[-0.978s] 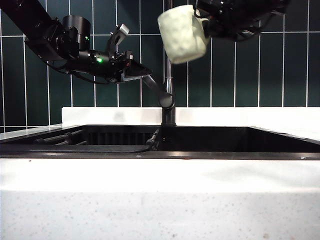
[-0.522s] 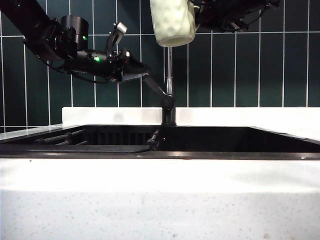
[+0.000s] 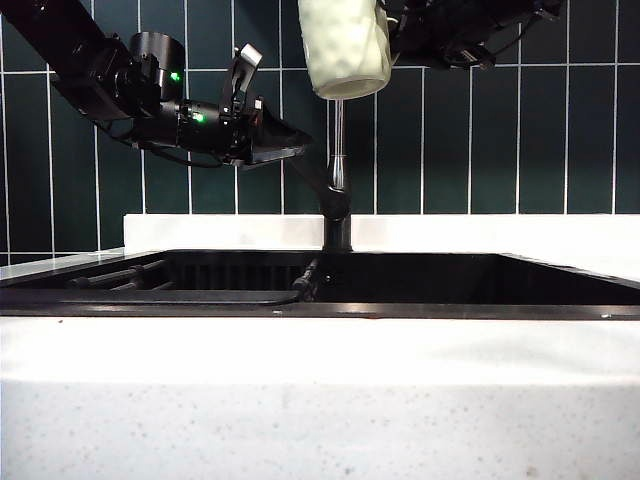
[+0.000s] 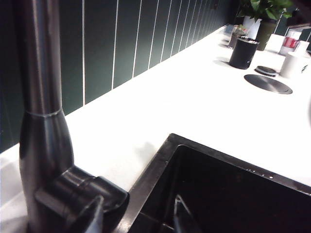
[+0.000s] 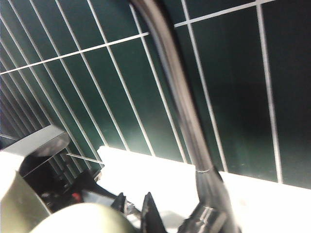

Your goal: Pick up the mug next to the sink, go to the faucet to get some water, pour the water into the sink, and finally put the mug back to its place.

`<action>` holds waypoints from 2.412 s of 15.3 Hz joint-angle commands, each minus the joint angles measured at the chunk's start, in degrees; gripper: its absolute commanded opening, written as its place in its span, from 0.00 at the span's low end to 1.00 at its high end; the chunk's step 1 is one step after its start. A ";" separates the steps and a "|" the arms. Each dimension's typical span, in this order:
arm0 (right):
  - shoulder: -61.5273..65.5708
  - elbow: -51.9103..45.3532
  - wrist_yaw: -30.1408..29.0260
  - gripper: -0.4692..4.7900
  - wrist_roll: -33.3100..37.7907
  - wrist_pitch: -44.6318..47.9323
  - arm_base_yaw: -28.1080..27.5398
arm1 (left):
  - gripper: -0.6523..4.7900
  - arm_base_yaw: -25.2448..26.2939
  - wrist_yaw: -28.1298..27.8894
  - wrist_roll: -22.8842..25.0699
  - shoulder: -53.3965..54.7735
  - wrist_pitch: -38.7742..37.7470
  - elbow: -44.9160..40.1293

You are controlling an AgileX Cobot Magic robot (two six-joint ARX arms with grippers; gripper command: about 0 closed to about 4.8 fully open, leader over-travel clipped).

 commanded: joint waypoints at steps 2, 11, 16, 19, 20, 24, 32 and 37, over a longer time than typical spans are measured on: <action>-0.76 0.61 -1.11 0.09 0.74 0.90 0.09 | 0.46 0.09 0.57 0.61 -0.37 2.45 0.46; -0.74 0.57 -0.90 0.09 -0.50 0.07 0.09 | 0.47 0.07 -1.62 10.03 -0.48 -1.51 0.44; -0.74 0.57 -0.74 0.09 -0.96 0.04 0.09 | 0.47 0.09 -1.22 1.31 -1.51 10.84 0.46; -0.74 0.57 -0.77 0.09 -0.94 0.02 0.09 | 0.52 0.09 -3.72 4.46 -1.46 8.76 0.44; -0.74 0.57 -0.77 0.09 -0.94 0.02 0.09 | 0.52 0.07 -5.46 5.35 -1.42 7.87 0.44; -0.74 0.57 -0.94 0.09 -0.92 0.00 0.09 | 0.52 0.04 -6.32 7.54 -0.98 3.06 0.44; -0.76 0.57 -1.77 0.09 -1.16 -0.11 0.09 | 0.52 0.02 -7.34 10.97 0.07 -2.21 0.44; -0.74 0.57 -1.57 0.09 -2.69 -0.35 0.04 | 0.51 0.00 -0.68 10.88 0.07 -2.93 0.46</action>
